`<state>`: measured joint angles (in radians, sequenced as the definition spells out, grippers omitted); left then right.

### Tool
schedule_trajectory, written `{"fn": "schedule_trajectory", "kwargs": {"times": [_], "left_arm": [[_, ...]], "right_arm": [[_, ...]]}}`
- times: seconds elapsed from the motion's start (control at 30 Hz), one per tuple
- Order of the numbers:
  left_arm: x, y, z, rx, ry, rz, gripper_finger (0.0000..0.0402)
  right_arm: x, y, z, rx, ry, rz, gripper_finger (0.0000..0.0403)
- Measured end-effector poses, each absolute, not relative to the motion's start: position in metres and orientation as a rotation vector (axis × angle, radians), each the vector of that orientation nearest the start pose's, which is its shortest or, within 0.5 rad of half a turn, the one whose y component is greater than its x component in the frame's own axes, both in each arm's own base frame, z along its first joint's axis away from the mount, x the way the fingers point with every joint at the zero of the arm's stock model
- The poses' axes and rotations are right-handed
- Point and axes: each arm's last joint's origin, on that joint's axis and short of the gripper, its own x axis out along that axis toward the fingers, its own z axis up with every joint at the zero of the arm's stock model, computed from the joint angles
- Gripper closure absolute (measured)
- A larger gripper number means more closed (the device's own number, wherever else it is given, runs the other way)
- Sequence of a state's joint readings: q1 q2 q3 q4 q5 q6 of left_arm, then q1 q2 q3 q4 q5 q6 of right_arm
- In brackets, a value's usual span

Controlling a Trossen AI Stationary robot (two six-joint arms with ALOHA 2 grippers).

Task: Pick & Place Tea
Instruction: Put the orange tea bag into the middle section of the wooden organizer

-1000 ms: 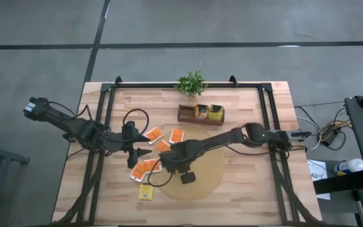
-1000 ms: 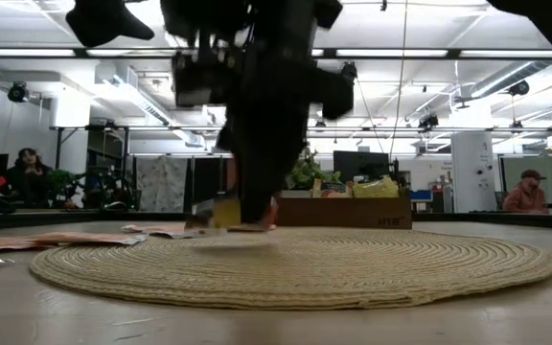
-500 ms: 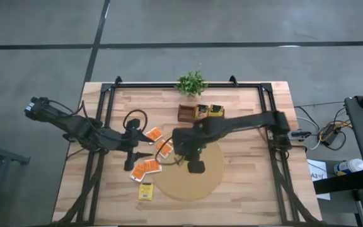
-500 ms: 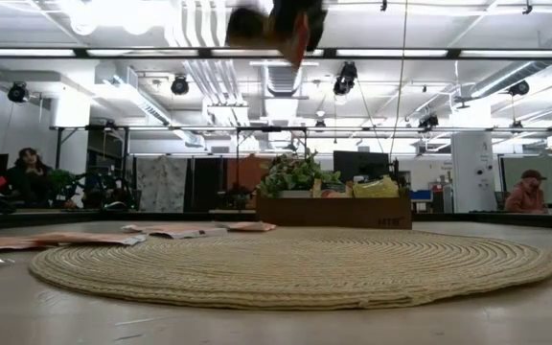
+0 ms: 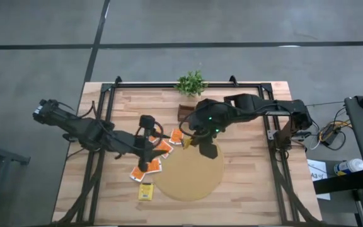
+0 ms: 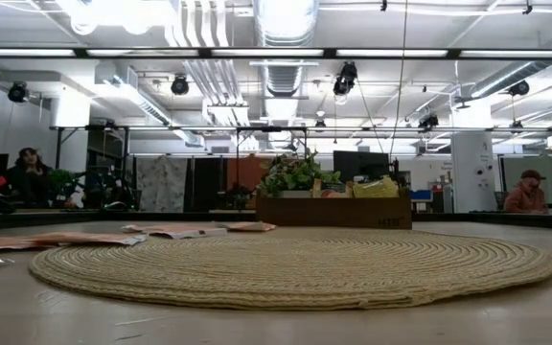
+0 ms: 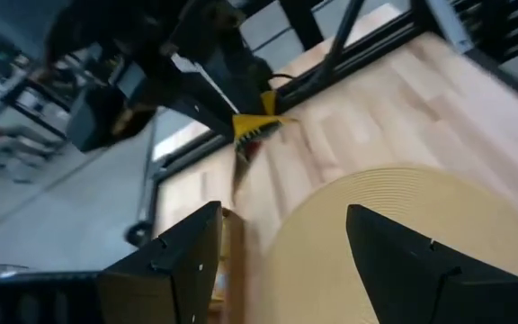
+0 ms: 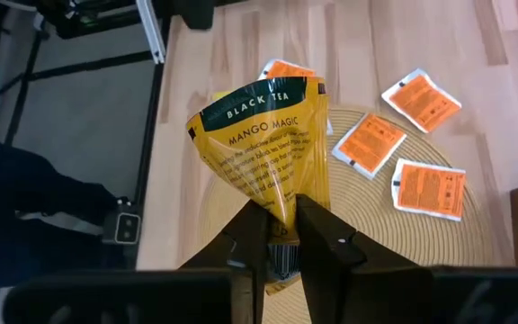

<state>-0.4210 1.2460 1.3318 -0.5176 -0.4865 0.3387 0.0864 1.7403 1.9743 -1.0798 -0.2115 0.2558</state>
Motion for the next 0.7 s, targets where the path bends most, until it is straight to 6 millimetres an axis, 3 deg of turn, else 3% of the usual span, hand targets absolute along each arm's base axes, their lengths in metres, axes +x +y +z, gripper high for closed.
{"fn": "schedule_trajectory", "kwargs": {"times": [0.33, 0.7], "left_arm": [[0.270, -0.105, 0.398, 0.633, 0.419, 0.008, 0.0168], [0.283, -0.111, 0.398, 0.625, 0.392, 0.019, 0.0168]], "right_arm": [[0.356, 0.039, 0.403, 0.323, 0.884, 0.241, 0.0358], [0.357, 0.039, 0.404, 0.320, 0.880, 0.249, 0.0358]]}}
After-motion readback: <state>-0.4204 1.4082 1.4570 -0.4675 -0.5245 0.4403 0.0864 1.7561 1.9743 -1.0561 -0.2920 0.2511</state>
